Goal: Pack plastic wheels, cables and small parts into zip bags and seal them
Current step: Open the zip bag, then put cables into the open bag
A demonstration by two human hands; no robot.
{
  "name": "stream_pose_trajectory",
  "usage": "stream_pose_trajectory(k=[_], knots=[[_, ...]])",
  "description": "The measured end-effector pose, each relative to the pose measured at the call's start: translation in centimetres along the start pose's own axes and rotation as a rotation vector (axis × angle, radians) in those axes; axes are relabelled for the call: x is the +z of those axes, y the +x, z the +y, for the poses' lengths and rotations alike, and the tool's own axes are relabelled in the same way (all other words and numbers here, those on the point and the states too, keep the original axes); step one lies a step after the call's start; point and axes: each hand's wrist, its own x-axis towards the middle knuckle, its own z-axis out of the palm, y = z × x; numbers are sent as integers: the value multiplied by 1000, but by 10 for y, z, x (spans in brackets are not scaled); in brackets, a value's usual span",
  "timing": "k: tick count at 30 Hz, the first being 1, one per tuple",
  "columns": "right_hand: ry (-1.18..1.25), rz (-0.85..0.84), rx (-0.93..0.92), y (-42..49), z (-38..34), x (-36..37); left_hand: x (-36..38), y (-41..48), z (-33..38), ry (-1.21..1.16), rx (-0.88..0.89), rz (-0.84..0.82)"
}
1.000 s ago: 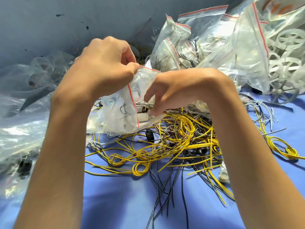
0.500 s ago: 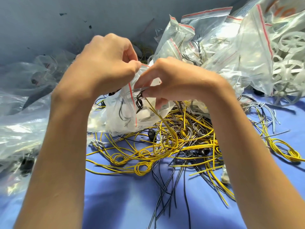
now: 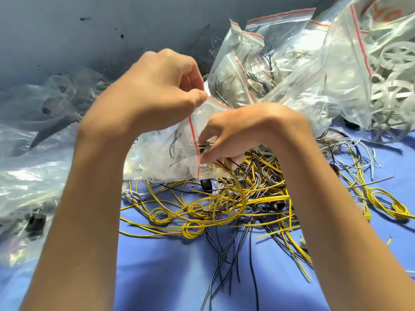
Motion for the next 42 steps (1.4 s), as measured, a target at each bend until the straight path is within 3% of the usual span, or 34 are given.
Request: stream_pose_trajectory(k=[3, 8, 11, 13, 17, 20, 26, 32, 37, 42], knots=[[-70, 26, -58, 4, -1, 2, 3, 0, 4, -16, 19, -7], [183, 268, -276, 0, 4, -7, -2, 0, 2, -27, 28, 57], [210, 392, -382, 0, 3, -8, -6, 0, -2, -58, 14, 113], [136, 397, -370, 3, -1, -6, -8, 0, -3, -78, 7, 153], [-7, 130, -235, 9, -7, 2, -10, -1, -4, -92, -6, 205], [-32, 57, -152, 10, -7, 7, -9, -1, -3, -109, -7, 198], [174, 181, -229, -1, 4, -4, -7, 1, -6, -67, -18, 260], [342, 426, -177, -19, 25, -18, -8, 5, -21, -38, -139, 379], [295, 65, 57, -29, 45, -14, -7, 7, -26, -32, -206, 482], [334, 3, 66, -22, 38, -10, -4, 8, -28, -29, -233, 562]])
